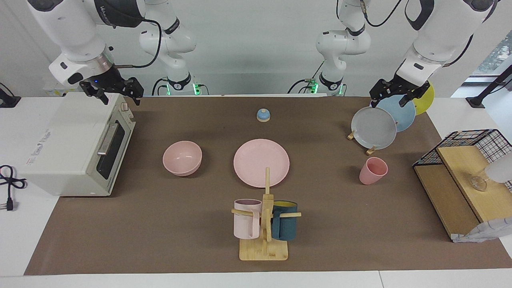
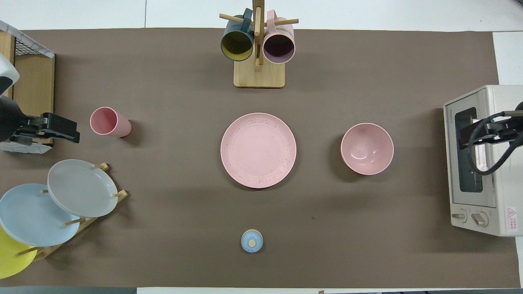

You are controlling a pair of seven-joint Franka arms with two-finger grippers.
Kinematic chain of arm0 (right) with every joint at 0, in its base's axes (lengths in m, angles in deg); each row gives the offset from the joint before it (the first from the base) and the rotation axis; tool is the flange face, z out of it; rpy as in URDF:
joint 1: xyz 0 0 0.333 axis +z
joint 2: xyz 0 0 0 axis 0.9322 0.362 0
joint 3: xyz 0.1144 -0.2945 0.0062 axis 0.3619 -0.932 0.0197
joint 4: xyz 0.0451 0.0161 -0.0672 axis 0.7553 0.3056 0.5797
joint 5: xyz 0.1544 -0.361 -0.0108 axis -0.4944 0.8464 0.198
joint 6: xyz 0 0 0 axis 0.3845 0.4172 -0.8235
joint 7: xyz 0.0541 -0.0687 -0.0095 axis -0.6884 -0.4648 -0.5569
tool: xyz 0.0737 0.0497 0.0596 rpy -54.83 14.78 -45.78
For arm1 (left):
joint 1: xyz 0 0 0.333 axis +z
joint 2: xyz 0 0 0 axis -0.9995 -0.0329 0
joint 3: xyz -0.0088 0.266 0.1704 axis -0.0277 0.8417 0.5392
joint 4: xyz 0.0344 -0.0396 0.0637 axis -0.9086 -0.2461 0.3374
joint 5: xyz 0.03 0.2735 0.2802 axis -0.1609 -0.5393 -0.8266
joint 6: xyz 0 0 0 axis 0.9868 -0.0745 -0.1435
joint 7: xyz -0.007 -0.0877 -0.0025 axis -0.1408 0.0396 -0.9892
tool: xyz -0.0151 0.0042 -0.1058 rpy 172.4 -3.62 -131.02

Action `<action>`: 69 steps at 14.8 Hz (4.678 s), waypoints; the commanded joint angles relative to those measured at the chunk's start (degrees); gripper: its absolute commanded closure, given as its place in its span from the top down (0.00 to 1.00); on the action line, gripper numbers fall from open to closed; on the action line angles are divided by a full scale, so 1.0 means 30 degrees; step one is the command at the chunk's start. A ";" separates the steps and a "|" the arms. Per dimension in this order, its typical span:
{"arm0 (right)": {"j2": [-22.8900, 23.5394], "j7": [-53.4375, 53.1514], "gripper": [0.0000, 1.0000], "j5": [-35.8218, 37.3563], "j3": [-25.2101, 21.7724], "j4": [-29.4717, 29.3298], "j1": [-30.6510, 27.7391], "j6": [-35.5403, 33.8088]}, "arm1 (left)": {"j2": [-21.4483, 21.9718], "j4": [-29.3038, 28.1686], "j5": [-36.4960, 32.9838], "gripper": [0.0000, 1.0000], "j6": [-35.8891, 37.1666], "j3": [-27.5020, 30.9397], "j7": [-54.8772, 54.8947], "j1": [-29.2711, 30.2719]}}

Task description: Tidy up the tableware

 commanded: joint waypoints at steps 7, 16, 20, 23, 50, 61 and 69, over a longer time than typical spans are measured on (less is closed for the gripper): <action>0.0073 0.0913 1.00 -0.0648 0.0808 -0.0369 -0.0287 0.0302 | 0.0204 -0.0037 -0.0335 1.00 0.0210 0.0056 -0.0081 -0.0013; 0.2184 -0.2395 1.00 -0.0386 0.4945 0.4097 0.0445 0.8872 | 0.0204 -0.0037 -0.0335 1.00 0.0210 0.0056 -0.0110 -0.0013; 0.1452 -0.2807 1.00 -0.0415 0.4975 0.9638 0.0446 1.4444 | 0.0204 -0.0037 -0.0335 1.00 0.0210 0.0056 -0.0081 -0.0013; 0.1654 -0.3304 1.00 -0.0415 0.5121 1.1082 0.0504 1.5564 | 0.0204 -0.0037 -0.0335 1.00 0.0122 0.0027 -0.0082 -0.0071; 1.2699 -1.5461 0.00 0.4712 0.9223 -0.6523 0.7681 0.8033 | -0.4480 -0.2381 -0.0189 1.00 -0.8575 -0.0002 -0.0053 0.0104; 1.2027 -1.5756 0.00 0.4712 0.9252 -0.2923 0.7215 1.0641 | -0.4542 -0.5573 -0.0189 0.99 -1.0980 -0.0031 0.0535 0.0104; 1.1909 -1.5756 1.00 0.4652 0.9252 -0.3004 0.7065 1.0562 | -0.4571 -0.6482 -0.0247 0.32 -1.1860 0.0027 0.2229 -0.0101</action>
